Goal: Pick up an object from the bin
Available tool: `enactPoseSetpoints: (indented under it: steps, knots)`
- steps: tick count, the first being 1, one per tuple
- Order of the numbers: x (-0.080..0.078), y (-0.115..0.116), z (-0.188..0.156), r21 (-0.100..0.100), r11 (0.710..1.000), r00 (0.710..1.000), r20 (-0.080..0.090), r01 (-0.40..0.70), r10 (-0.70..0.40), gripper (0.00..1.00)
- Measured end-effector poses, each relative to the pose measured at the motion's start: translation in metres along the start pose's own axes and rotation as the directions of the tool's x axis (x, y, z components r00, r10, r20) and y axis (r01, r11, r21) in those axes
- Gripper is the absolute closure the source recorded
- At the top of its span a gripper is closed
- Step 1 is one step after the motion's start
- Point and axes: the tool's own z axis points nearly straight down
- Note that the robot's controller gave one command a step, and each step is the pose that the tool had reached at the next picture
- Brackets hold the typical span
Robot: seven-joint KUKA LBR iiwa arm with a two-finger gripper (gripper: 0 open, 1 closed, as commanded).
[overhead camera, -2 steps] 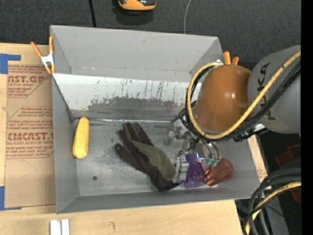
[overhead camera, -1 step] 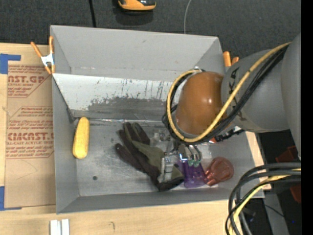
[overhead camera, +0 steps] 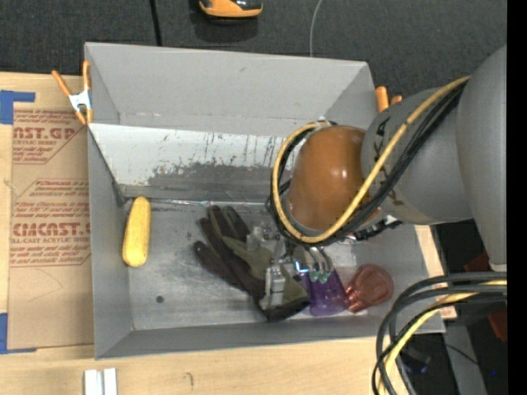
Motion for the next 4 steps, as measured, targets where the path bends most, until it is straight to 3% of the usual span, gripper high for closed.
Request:
enactPoseSetpoints:
  steps: [1, 2, 3, 4]
  knots:
    - [0.009, -0.005, -0.018, -0.001, 1.0, 0.999, -0.02, 0.029, -0.029, 0.0]
    - [-0.01, -0.011, -0.019, 0.001, 0.996, 0.996, 0.013, 0.089, -0.089, 0.0]
    - [-0.004, -0.01, 0.026, -0.001, 1.0, 1.0, -0.006, 0.007, -0.007, 0.0]
    - [-0.035, 0.01, 0.051, 0.0, 0.993, 0.993, -0.001, 0.115, -0.115, 1.0]
